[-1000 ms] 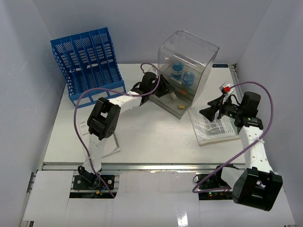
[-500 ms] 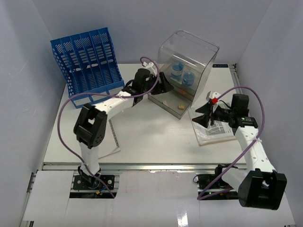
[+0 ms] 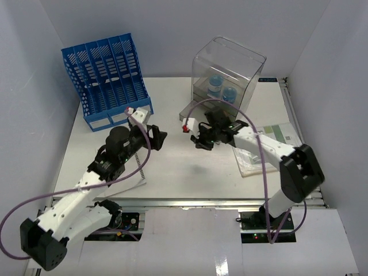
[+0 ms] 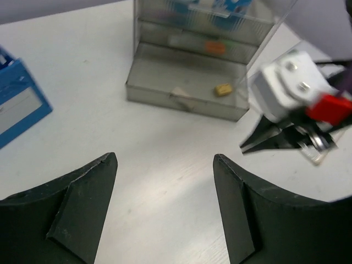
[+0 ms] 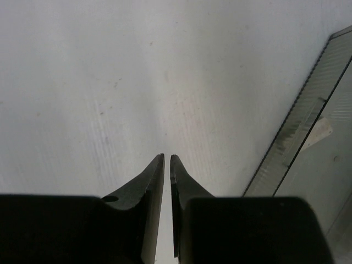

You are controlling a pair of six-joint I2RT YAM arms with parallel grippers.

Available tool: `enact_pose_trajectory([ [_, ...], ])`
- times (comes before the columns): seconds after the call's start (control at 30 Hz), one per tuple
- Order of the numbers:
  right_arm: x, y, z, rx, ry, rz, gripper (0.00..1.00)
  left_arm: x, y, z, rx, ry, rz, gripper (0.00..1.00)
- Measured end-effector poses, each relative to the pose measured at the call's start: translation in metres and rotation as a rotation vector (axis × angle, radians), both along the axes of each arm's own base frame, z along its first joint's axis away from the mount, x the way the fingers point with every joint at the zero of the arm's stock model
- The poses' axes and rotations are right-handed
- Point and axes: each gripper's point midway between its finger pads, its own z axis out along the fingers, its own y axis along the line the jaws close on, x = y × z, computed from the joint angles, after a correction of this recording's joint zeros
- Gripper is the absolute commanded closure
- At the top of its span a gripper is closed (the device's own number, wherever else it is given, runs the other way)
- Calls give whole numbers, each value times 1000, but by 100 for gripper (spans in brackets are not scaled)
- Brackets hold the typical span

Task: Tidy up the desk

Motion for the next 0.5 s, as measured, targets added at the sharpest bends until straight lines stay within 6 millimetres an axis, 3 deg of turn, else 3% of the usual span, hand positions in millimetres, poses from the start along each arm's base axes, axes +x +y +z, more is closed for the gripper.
enact_pose_trajectory([
  [0.1,25,30,-24,-75,21,-48,81,-14,25,-5,31,-33,64,12],
  [0.23,54,42,-57,-170,44,-145,78,-22,48,-2,46,-88,141,11],
  [0.4,93,25,-90,-326,-34,-307,76,-19,54,-5,73,-92,171,10],
  [0.5,118,12,-84,-372,-127,-400,73,-16,53,-19,110,-56,167,10],
])
